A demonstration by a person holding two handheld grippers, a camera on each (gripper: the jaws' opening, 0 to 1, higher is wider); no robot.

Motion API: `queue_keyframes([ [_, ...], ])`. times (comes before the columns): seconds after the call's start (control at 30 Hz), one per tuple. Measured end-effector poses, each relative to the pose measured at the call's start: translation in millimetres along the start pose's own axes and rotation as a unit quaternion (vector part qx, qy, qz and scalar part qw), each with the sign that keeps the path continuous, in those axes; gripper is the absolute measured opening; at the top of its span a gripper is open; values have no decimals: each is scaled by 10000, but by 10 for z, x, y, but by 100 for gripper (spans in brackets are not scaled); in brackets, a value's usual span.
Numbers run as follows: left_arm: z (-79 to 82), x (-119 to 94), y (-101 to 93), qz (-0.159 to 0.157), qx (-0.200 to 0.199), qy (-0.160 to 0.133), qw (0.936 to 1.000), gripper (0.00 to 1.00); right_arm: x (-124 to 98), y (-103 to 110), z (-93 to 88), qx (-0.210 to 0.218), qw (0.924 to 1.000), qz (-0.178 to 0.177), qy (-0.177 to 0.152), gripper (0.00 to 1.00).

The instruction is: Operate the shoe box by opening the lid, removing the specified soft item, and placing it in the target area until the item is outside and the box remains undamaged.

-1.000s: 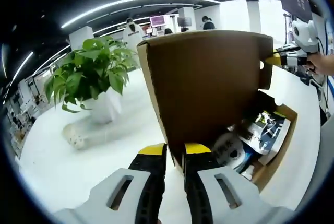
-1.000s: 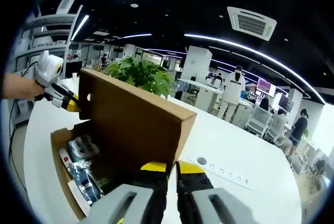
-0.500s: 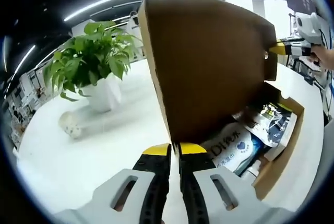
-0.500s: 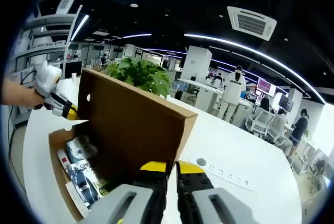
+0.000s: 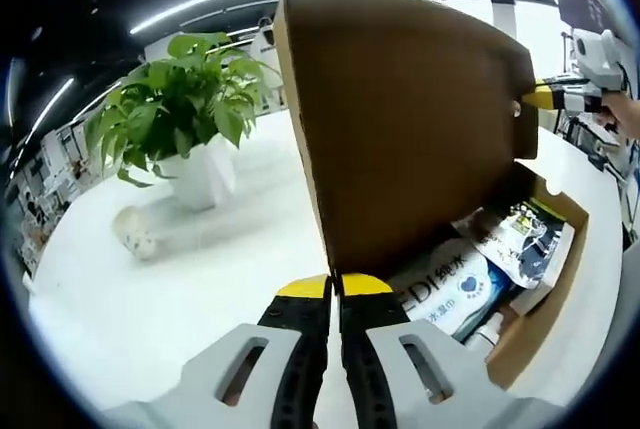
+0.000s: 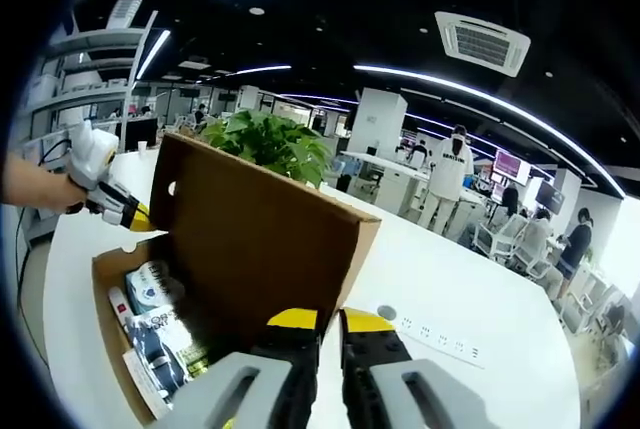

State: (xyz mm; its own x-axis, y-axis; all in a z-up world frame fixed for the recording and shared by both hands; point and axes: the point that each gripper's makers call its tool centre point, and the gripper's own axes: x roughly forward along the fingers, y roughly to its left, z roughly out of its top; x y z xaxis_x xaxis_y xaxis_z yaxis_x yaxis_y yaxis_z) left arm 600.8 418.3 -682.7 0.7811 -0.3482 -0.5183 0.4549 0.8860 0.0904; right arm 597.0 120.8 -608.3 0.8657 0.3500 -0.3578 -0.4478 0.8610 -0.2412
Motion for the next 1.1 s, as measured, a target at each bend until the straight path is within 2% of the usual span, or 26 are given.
queue_keyframes([
  [0.1,5,-6,-2,5,14,20,10000,1,-19,0,-15,23,10000,5,-56,4],
  [0.23,27,-4,5,23,22,6,10000,1,-51,-7,-126,96,10000,-14,-2,6],
  [0.4,52,2,17,30,53,-16,10000,0,-59,75,-391,347,9989,95,288,5],
  [0.53,63,6,21,29,69,-5,10000,0,-20,121,-506,409,9983,108,392,4],
  [0.77,84,7,17,21,12,-20,10000,0,13,174,-595,573,9967,141,564,0],
  [1.1,118,12,7,21,44,44,10000,0,76,149,-607,750,9951,90,634,0],
])
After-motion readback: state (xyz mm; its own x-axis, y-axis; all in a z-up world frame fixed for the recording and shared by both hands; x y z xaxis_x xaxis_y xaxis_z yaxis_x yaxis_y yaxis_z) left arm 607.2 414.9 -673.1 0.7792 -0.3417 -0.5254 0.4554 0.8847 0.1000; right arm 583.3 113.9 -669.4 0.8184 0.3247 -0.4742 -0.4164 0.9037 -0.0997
